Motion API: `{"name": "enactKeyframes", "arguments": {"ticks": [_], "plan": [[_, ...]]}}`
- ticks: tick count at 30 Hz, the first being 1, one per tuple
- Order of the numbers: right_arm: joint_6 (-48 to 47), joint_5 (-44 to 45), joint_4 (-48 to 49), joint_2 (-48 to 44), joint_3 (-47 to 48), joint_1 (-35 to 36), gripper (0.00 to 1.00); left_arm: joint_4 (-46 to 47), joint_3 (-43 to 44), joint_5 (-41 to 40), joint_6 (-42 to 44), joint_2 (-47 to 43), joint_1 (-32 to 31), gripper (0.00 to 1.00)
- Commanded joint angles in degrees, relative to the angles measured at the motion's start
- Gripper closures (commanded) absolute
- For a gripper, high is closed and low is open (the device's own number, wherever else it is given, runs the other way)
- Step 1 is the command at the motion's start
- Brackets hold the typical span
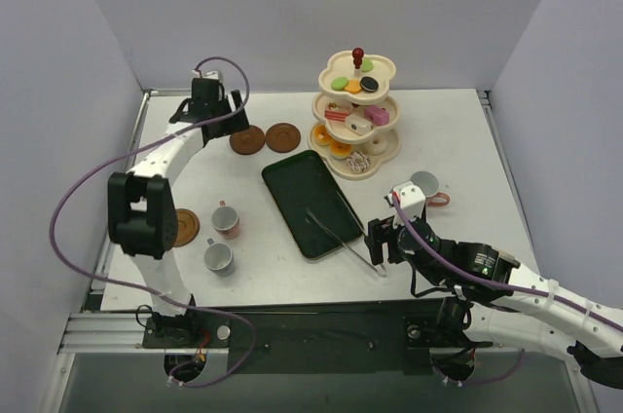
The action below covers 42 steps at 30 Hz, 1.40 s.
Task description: Serve the afternoon tea
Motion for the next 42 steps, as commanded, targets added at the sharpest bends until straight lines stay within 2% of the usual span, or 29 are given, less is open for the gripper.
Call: {"name": "enactKeyframes", "arguments": {"ticks": [1, 5, 9, 12, 16, 19, 24, 34, 38, 42], "plan": [[-0.73, 1.77, 0.31, -0.17, 0.88, 0.50, 0.32, 4.62, -17.20, -9.05, -4.17, -17.20, 1.85, 0.11], [-1.00, 1.06, 0.57, -1.31, 0.27, 0.50, 0.32, 5.94, -34.44, -14.05, -8.40, -28.82, 4.31, 0.11], [-1.00, 0.27, 0.66, -2.36, -0.17, 0.50, 0.32, 6.20, -47.02, -17.23, -11.04, -39.29, 6.59, 0.08], [-0.73, 0.10, 0.66, -2.63, -0.52, 0.59, 0.32, 5.86, -53.02, -17.67, -11.31, -46.49, 8.88, 0.06], [-0.38, -0.34, 1.01, -2.98, -0.70, 0.68, 0.32, 7.17, -59.70, -14.52, -10.61, -50.11, 15.03, 0.04], [-0.12, -1.31, 1.10, -3.07, -0.61, 0.68, 0.32, 9.80, -60.07, -9.87, -10.61, -48.36, 15.56, 0.04], [0.58, -2.89, 1.10, -4.30, -0.53, 0.94, 0.32, 13.14, -58.05, -6.61, -9.12, -40.81, 15.56, 0.07], [1.55, -3.68, -0.57, -7.90, -0.79, 1.29, 0.33, 15.69, -55.50, -4.67, -8.41, -31.23, 15.65, 0.30], [2.43, -3.07, -1.97, -9.83, -0.35, 1.38, 0.33, 15.44, -51.46, -4.23, -8.15, -27.72, 15.65, 0.34], [2.52, -0.79, -2.85, -10.28, 0.53, 1.29, 0.33, 13.68, -43.65, -3.70, -7.18, -21.31, 15.65, 0.36]]}}
